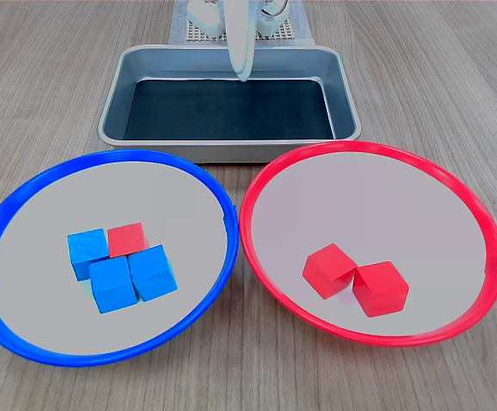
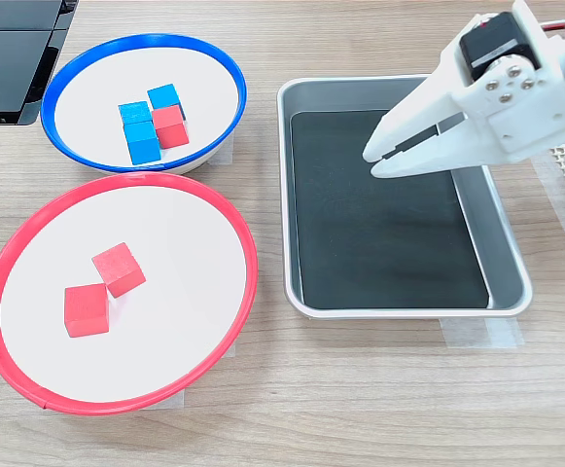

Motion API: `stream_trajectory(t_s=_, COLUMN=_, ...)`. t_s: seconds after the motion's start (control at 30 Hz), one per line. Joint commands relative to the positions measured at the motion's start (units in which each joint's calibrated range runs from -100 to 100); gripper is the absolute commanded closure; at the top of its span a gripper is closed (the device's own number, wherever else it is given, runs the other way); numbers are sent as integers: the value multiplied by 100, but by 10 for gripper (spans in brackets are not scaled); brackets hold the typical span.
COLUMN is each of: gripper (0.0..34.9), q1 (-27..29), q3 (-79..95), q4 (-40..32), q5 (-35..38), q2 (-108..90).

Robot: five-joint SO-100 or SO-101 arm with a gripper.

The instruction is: Relocate any red block in the blue dish to the red dish, correcting any misplacement.

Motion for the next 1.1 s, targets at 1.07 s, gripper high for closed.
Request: stream_trajectory(t_s=1.07, gripper=346, q1=590, q3=-7201, q4=-219, q5=3702, q2=7198)
